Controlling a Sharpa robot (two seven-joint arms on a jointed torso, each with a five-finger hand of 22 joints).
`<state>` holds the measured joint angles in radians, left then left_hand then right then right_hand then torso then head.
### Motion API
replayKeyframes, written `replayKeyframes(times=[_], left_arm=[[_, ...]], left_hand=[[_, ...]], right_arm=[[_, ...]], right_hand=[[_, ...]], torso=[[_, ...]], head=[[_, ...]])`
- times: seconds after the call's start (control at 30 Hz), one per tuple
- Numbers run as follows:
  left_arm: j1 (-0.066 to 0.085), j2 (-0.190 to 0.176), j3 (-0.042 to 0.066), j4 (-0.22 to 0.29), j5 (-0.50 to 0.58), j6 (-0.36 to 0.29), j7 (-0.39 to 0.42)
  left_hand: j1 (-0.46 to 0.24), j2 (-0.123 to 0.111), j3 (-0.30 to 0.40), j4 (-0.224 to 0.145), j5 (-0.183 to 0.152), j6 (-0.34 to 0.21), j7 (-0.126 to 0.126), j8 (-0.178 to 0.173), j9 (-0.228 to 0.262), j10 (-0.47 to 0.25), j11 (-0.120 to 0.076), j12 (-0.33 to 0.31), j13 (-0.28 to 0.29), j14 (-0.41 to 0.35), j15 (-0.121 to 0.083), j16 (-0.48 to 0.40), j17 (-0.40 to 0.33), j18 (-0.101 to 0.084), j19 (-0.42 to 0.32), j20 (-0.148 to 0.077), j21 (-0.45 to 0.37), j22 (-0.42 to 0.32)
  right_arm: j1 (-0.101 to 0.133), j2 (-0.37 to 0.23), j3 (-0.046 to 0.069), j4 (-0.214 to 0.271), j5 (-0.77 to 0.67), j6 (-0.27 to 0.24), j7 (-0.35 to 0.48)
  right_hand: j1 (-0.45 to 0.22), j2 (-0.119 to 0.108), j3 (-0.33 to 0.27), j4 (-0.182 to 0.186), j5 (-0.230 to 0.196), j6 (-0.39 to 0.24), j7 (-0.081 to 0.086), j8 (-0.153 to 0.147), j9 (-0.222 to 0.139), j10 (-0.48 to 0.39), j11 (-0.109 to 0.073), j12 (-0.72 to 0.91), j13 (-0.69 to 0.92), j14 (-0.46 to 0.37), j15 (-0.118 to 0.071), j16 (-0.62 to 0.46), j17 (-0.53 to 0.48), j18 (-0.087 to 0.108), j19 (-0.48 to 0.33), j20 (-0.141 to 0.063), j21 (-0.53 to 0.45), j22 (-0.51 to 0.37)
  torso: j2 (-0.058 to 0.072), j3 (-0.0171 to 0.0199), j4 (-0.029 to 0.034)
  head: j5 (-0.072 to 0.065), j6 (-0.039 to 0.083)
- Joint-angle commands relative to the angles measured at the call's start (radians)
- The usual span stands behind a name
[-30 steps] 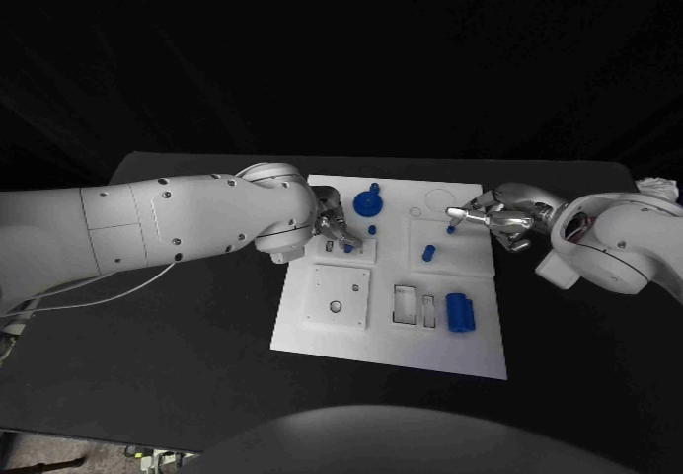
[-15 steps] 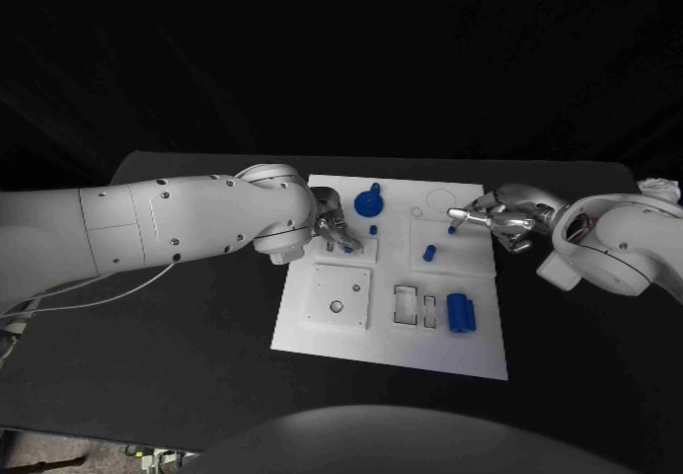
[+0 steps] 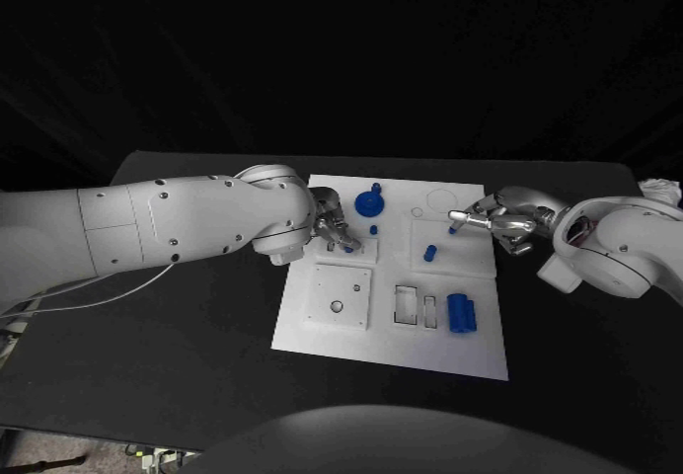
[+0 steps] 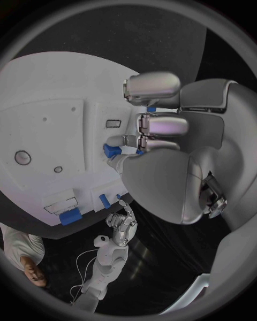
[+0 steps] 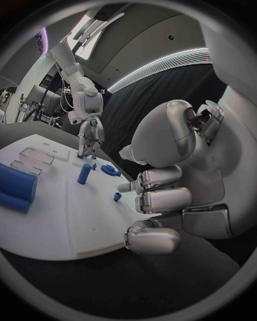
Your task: Assemble the parts on the task board
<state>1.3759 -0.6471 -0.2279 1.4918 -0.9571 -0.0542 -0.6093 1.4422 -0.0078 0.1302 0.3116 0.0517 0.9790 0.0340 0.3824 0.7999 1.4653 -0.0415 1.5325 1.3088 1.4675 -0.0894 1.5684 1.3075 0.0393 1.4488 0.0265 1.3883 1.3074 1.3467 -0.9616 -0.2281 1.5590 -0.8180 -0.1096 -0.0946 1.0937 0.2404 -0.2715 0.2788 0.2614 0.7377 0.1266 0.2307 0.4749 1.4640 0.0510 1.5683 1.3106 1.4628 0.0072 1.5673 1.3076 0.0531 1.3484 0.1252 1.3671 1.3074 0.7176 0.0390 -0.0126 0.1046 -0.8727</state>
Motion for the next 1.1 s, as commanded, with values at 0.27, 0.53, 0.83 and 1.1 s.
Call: replayKeyframes(times=[0.27, 0.53, 0.83, 1.1], left_arm=[[-0.001, -0.002, -0.001, 0.003, 0.007, -0.006, -0.012], [-0.001, -0.001, -0.001, 0.002, 0.007, -0.002, -0.018], [-0.001, -0.005, -0.001, 0.004, 0.007, -0.018, -0.013], [-0.001, -0.011, -0.001, 0.009, 0.004, -0.05, 0.0]], left_hand=[[-0.07, -0.034, 0.021, -0.025, 0.047, 0.004, 0.0, 0.006, 0.001, 0.082, 0.005, -0.005, 0.228, 0.103, 0.008, 0.002, 0.263, 0.01, -0.002, 0.005, -0.007, 0.165], [-0.117, -0.038, -0.02, -0.024, 0.032, -0.01, 0.008, 0.007, 0.001, 0.081, 0.011, -0.006, 0.228, 0.103, 0.013, 0.002, 0.263, 0.011, -0.002, 0.01, -0.01, 0.167], [-0.177, -0.04, -0.075, -0.025, 0.008, -0.028, 0.016, 0.014, 0.005, 0.081, 0.017, -0.005, 0.228, 0.103, 0.019, 0.002, 0.263, 0.011, 0.0, 0.016, -0.012, 0.169], [-0.21, -0.051, -0.112, -0.023, 0.001, -0.037, 0.018, 0.025, 0.012, 0.083, 0.02, -0.001, 0.231, 0.103, 0.02, 0.002, 0.263, 0.011, 0.002, 0.017, -0.011, 0.172]], right_arm=[[-0.003, 0.001, 0.0, -0.001, -0.003, 0.018, 0.0], [-0.004, 0.001, 0.0, -0.002, -0.002, 0.018, 0.0], [-0.004, 0.001, 0.0, -0.003, -0.002, 0.019, 0.0], [-0.004, 0.001, 0.0, -0.004, -0.002, 0.019, 0.001]], right_hand=[[0.015, 0.002, -0.002, -0.003, 0.0, -0.002, 0.007, -0.004, 0.001, 0.107, 0.006, 0.003, 0.26, 0.108, 0.006, 0.003, 0.263, 0.012, -0.01, 0.002, -0.008, 0.177], [0.015, 0.002, -0.002, -0.003, 0.0, -0.003, 0.007, -0.005, 0.001, 0.107, 0.006, 0.003, 0.26, 0.108, 0.006, 0.003, 0.263, 0.012, -0.009, 0.002, -0.007, 0.177], [0.015, 0.002, -0.002, -0.003, 0.0, -0.003, 0.007, -0.005, 0.001, 0.107, 0.006, 0.003, 0.26, 0.108, 0.006, 0.003, 0.263, 0.012, -0.009, 0.002, -0.007, 0.177], [0.015, 0.002, -0.002, -0.002, 0.0, -0.003, 0.006, -0.005, 0.001, 0.107, 0.006, 0.003, 0.26, 0.108, 0.006, 0.003, 0.263, 0.012, -0.01, 0.002, -0.008, 0.177]], torso=[[0.0, 0.0004, -0.0004], [0.0, 0.0, -0.0006], [0.001, 0.0, -0.0003], [0.0, 0.0, 0.0001]], head=[[0.001, 0.0], [0.001, 0.0], [0.001, 0.0], [0.002, 0.0]])
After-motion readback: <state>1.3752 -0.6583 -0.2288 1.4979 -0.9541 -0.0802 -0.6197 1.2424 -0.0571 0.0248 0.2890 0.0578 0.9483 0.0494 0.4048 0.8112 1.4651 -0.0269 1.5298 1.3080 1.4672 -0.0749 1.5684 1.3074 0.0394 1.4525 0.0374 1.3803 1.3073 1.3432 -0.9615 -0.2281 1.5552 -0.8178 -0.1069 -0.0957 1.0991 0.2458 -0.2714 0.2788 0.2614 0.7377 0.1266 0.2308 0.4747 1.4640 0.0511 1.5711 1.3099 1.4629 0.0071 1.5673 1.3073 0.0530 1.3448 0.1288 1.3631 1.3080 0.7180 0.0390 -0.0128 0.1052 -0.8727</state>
